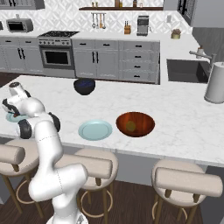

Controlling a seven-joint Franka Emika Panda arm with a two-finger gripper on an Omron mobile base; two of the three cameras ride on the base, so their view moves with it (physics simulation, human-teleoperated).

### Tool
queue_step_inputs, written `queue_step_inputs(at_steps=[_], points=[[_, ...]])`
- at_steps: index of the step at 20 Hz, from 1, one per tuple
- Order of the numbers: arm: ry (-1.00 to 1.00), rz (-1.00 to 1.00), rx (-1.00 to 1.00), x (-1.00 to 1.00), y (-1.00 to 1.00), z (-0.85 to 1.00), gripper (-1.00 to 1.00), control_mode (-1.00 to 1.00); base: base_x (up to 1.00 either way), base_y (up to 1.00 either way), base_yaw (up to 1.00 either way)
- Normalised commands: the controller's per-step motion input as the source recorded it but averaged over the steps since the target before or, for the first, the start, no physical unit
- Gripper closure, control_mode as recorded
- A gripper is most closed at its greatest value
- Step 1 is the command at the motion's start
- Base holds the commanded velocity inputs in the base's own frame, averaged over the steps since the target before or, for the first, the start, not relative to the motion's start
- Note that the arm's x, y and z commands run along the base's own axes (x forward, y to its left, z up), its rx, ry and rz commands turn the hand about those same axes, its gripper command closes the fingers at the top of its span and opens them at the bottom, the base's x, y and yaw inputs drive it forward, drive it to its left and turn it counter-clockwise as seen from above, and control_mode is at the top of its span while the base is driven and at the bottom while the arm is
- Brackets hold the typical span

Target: Pick the chicken drumstick and avocado from their plates and place them in the bowl. Then put the bowl in the fridge.

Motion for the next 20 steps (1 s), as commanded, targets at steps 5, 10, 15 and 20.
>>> queue_step_inputs(at_steps=[5, 10, 15, 20], points=[[0.02, 0.00, 0.00, 0.32, 0.07, -0.21, 1.00, -1.00, 0.00, 0.00, 0.00], [0.11, 0.00, 0.00, 0.08, 0.13, -0.30, 1.00, -1.00, 0.00, 0.00, 0.00], [0.02, 0.00, 0.00, -0.59, -0.36, -0.03, 1.00, -1.00, 0.00, 0.00, 0.00], [-0.02, 0.00, 0.00, -0.95, -0.79, 0.60, 1.00, -1.00, 0.00, 0.00, 0.00]])
